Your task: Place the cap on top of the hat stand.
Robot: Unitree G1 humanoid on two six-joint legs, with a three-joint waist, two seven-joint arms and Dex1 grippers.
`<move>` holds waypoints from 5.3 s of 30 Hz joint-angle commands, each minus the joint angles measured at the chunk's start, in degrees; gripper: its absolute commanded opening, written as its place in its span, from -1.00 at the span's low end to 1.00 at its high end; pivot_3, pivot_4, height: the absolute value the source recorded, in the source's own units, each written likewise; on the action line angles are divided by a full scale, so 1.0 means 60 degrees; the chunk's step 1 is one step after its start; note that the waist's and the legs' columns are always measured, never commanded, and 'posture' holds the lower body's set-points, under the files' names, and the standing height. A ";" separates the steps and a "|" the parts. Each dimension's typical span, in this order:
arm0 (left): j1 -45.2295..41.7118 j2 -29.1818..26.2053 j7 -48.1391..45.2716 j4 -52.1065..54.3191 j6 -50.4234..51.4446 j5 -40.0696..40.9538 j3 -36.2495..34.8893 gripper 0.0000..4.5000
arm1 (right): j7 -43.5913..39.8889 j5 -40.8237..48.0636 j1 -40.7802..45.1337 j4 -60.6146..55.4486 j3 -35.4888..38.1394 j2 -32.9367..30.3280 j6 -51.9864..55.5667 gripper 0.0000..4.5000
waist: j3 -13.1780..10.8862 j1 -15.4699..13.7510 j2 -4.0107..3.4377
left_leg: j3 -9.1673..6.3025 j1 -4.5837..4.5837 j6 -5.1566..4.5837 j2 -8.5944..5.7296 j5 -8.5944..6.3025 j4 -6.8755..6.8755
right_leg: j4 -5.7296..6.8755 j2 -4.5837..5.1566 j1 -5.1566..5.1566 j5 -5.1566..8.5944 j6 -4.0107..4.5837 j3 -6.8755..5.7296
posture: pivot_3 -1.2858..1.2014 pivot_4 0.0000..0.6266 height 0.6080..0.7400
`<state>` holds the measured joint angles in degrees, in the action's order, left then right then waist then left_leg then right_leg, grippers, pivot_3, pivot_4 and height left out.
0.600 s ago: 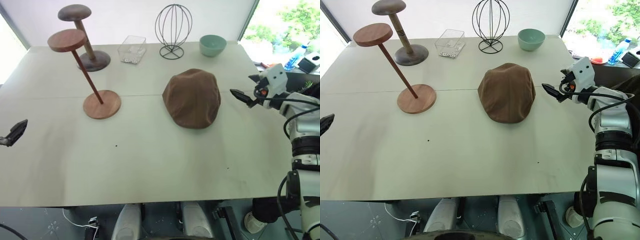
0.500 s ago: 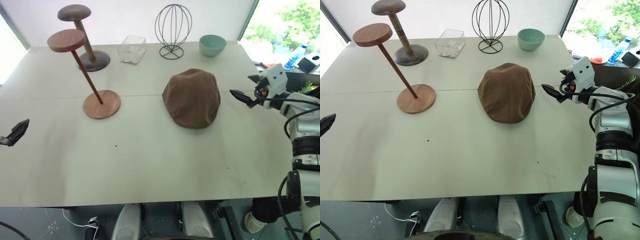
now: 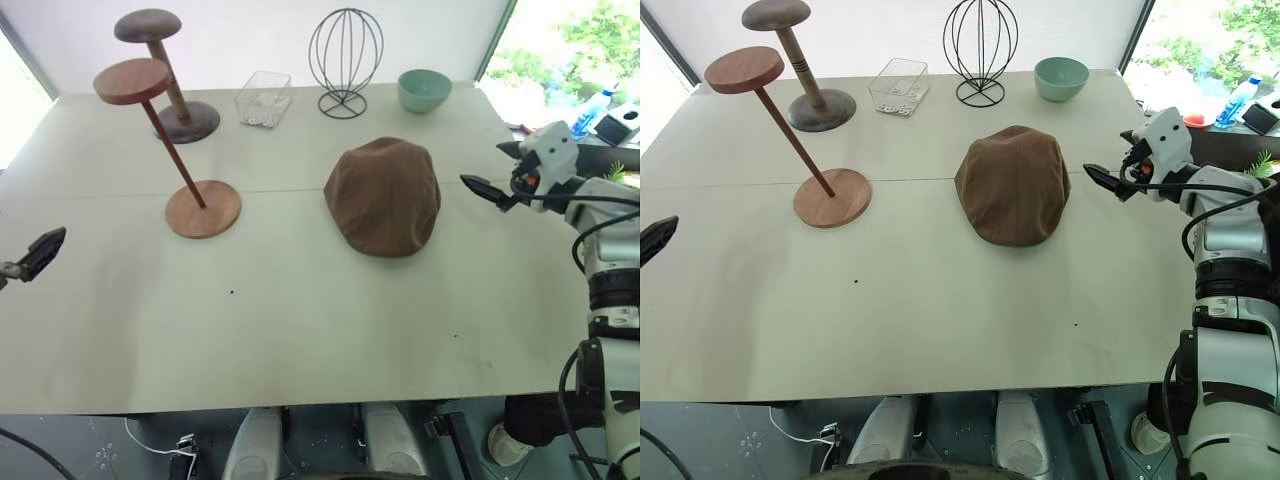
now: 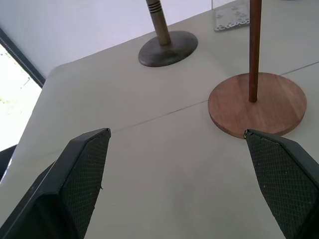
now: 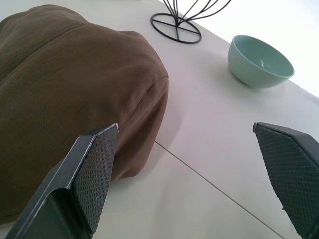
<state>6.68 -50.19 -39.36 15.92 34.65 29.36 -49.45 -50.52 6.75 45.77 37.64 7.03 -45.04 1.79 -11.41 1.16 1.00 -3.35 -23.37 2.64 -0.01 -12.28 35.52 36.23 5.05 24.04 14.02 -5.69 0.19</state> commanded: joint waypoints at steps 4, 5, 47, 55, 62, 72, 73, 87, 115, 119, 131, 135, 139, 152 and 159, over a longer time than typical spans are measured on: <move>-0.1609 -0.1125 -0.0542 0.0520 0.1864 0.2141 0.0529 1.00 | -0.0192 -0.0471 0.0515 -0.0931 -0.0331 -0.0538 -0.0345 0.97 | -0.0001 -0.0053 0.0001 | -0.0002 -0.0003 0.0000 0.0000 0.0000 0.0014 | 0.0003 0.0001 -0.0003 0.0000 0.0000 -0.0001 | 0.03 -0.52 1.00; -0.1854 -0.1331 -0.0780 0.0588 0.2097 0.2475 0.0696 1.00 | -0.0210 -0.0506 0.0570 -0.1186 -0.0395 -0.0566 -0.0263 0.97 | -0.0001 -0.0025 0.0001 | -0.0004 -0.0005 0.0000 0.0000 0.0000 0.0020 | 0.0005 0.0000 -0.0003 -0.0001 -0.0002 -0.0002 | 0.03 -0.52 1.00; -0.7051 -0.2137 -0.5090 -0.0045 0.1610 0.2847 0.6702 1.00 | 0.4314 -0.6373 -0.5269 -0.7382 -0.3753 0.0872 -0.0463 0.97 | 0.0009 -0.0003 0.0018 | -0.0005 -0.0008 -0.0002 0.0011 0.0000 0.0069 | 0.0062 -0.0021 0.0008 0.0004 0.0002 0.0004 | 0.03 -0.52 1.00; -0.7094 -0.1897 -0.4776 -0.0041 0.1648 0.2924 0.6547 1.00 | 0.5342 -0.7371 -0.3497 -0.4324 -0.4495 0.1311 -0.1536 0.97 | 0.0029 0.0015 0.0050 | -0.0010 0.0021 -0.0002 0.0011 0.0000 0.0100 | 0.0078 -0.0021 -0.0032 0.0017 0.0027 0.0004 | 0.03 -0.52 1.00; -0.7029 -0.1760 -0.4585 -0.0033 0.1579 0.2894 0.6535 1.00 | 0.5577 -0.7485 -0.2661 -0.2870 -0.4825 0.1429 -0.2204 0.97 | 0.0039 -0.0012 0.0067 | -0.0015 0.0104 -0.0002 0.0011 0.0000 0.0094 | 0.0066 -0.0020 -0.0121 0.0020 0.0030 0.0002 | 0.03 -0.52 1.00; -0.7124 -0.1616 -0.4321 -0.0113 0.1595 0.2939 0.6467 1.00 | 0.5648 -0.7123 -0.2686 -0.3237 -0.4360 0.1525 -0.2096 -0.81 | 0.0045 -0.0019 0.0077 | -0.0016 0.0144 -0.0003 0.0010 -0.0001 0.0086 | 0.0069 -0.0019 -0.0156 0.0021 0.0032 0.0003 | 0.03 -0.52 1.00; -0.7112 -0.1610 -0.4277 -0.0116 0.1603 0.2948 0.6433 1.00 | 0.5560 -0.7002 -0.2717 -0.3353 -0.4257 0.1555 -0.2030 -0.81 | 0.0046 -0.0020 0.0079 | -0.0016 0.0144 -0.0003 0.0010 -0.0001 0.0081 | 0.0068 -0.0019 -0.0156 0.0022 0.0031 0.0003 | 0.03 -0.52 1.00; -0.6906 -0.1606 -0.3592 -0.0046 0.1969 0.3266 0.5662 1.00 | 0.4515 -0.5973 -0.1141 -0.4183 -0.3219 0.1384 -0.1757 -1.00 | 0.0026 0.0015 0.0063 | -0.0016 0.0134 -0.0004 0.0011 -0.0001 0.0070 | 0.0065 -0.0020 -0.0138 0.0024 0.0029 0.0003 | 0.03 -0.52 1.00; -0.1577 -0.2444 -0.1049 0.0600 0.5147 0.3415 -0.5532 1.00 | 0.4925 -0.4298 0.7282 0.1308 -0.4099 0.6868 -0.6843 -1.00 | 0.0051 0.0459 0.0118 | -0.0024 0.0032 0.0059 0.0016 0.0032 -0.0055 | 0.0131 -0.0015 0.0064 0.0034 0.0054 0.0007 | 0.03 -0.52 1.00; -0.1492 -0.2391 -0.0786 0.0739 0.5363 0.3557 -0.5833 1.00 | 0.5229 -0.4650 0.7572 0.2549 -0.4280 0.7388 -0.6898 -1.00 | 0.0049 0.0497 0.0115 | -0.0030 0.0038 0.0061 0.0019 0.0033 -0.0062 | 0.0145 -0.0021 0.0070 0.0032 0.0052 0.0007 | 0.03 -0.52 1.00; -0.1826 -0.2496 -0.0411 0.0453 0.5134 0.3816 -0.4812 1.00 | 0.6145 -0.6110 0.7298 0.4259 -0.5504 0.8158 -0.6380 -1.00 | 0.0049 0.0489 0.0115 | -0.0029 0.0033 0.0062 0.0025 0.0032 -0.0078 | 0.0143 -0.0025 0.0081 0.0033 0.0053 0.0005 | 0.03 -0.52 1.00; -0.1984 -0.2588 -0.0517 0.0206 0.4930 0.3816 -0.4407 1.00 | 0.6174 -0.6303 0.6999 0.4320 -0.5715 0.8246 -0.6180 -1.00 | 0.0049 0.0490 0.0116 | -0.0029 0.0033 0.0062 0.0025 0.0032 -0.0077 | 0.0144 -0.0027 0.0081 0.0030 0.0049 0.0005 | 0.03 -0.52 1.00; -0.2098 -0.2649 -0.0609 0.0023 0.4746 0.3770 -0.4117 1.00 | 0.6113 -0.6315 0.6805 0.4218 -0.5727 0.8170 -0.6046 -1.00 | 0.0050 0.0495 0.0117 | -0.0030 0.0034 0.0062 0.0026 0.0033 -0.0077 | 0.0146 -0.0030 0.0081 0.0026 0.0042 0.0005 | 0.03 -0.52 1.00; -0.2887 -0.2803 -0.0286 -0.0048 0.4603 0.3880 -0.3132 1.00 | 0.6606 -0.6149 0.7449 0.4397 -0.5467 0.8219 -0.5535 -1.00 | 0.0049 0.0491 0.0116 | -0.0034 0.0034 0.0064 0.0033 0.0034 -0.0077 | 0.0146 -0.0040 0.0082 0.0025 0.0041 0.0004 | 0.03 -0.52 1.00; -0.2947 -0.2781 -0.0309 0.0060 0.4577 0.3826 -0.2907 1.00 | 0.6251 -0.5879 0.7196 0.4148 -0.5385 0.8303 -0.5746 -0.22 | 0.0049 0.0489 0.0116 | -0.0032 0.0033 0.0064 0.0050 0.0033 -0.0077 | 0.0145 -0.0056 0.0082 0.0024 0.0043 0.0003 | 0.03 -0.52 1.00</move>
<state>-10.36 -65.32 -41.10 15.15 63.29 51.94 -66.11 -12.88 -30.12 88.22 65.03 -26.64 4.08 -31.79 -11.11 4.10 1.70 -3.54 -23.17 3.02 0.29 -12.08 35.05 37.10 4.71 24.54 14.17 -5.44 0.22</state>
